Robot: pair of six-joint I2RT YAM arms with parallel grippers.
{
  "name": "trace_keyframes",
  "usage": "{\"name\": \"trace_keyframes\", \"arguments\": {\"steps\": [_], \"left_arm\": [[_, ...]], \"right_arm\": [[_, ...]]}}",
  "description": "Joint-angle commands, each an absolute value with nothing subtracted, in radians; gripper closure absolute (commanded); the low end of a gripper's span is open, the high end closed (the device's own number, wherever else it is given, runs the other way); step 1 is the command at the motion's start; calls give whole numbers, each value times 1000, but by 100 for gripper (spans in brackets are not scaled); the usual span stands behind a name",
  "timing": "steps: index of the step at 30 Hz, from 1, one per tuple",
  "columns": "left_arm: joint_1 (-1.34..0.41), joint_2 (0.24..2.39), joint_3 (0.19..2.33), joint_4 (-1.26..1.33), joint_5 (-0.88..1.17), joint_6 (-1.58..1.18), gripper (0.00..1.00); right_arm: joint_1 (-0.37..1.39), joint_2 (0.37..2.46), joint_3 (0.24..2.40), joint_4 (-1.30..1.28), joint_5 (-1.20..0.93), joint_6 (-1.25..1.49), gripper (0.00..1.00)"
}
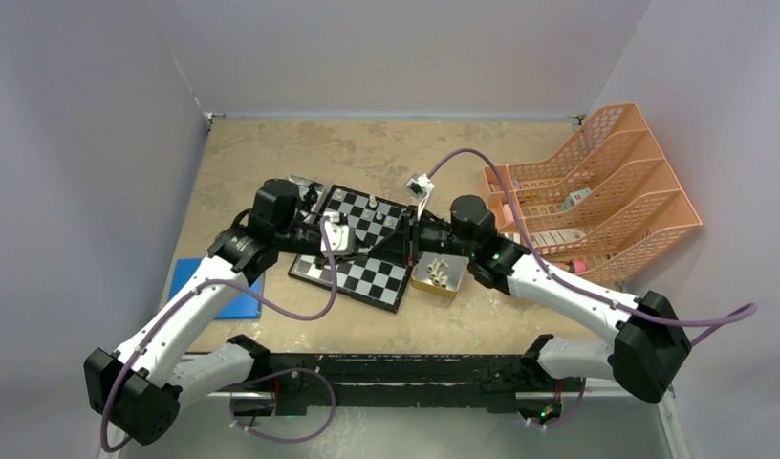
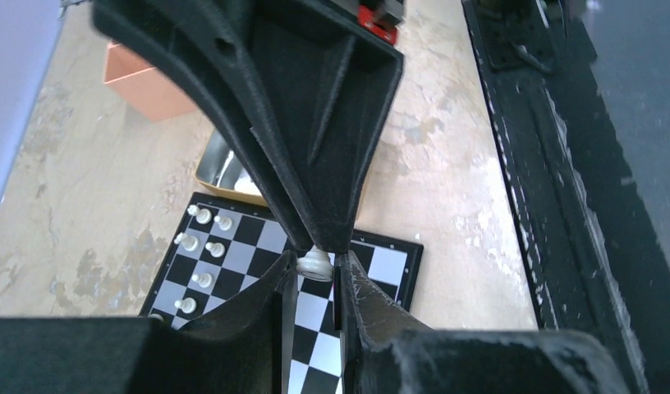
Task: Set up the chess pieces on the board
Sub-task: Place the chess piece on the chessboard.
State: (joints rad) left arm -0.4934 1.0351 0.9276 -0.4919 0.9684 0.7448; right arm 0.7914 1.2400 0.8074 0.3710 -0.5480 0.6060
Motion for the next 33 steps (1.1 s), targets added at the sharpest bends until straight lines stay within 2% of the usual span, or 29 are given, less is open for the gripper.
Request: {"name": "trace_keyframes", "arguments": {"steps": [1, 6, 12, 16, 25, 30, 33], "left_arm": [[-502, 1003, 915, -287, 933, 426, 100], [-502, 993, 876, -208, 969, 277, 100], [-501, 961, 825, -158, 886, 205, 100], [-502, 923, 773, -112, 799, 156, 100], [-502, 819, 650, 167, 758, -45, 100], [-502, 806, 644, 209, 773, -78, 100], [-502, 810, 644, 230, 793, -95, 100]], "right_arm": [[798, 1186, 787, 518, -446, 690, 77], [798, 1185, 754, 597, -401, 749, 75], [798, 1170, 704, 680, -379, 811, 74], [797, 1163, 683, 706, -364, 837, 65], [797, 1143, 656, 733, -360, 878, 67], [798, 1154, 649, 766, -378, 906, 58], [798, 1162, 642, 807, -398, 931, 63]]}}
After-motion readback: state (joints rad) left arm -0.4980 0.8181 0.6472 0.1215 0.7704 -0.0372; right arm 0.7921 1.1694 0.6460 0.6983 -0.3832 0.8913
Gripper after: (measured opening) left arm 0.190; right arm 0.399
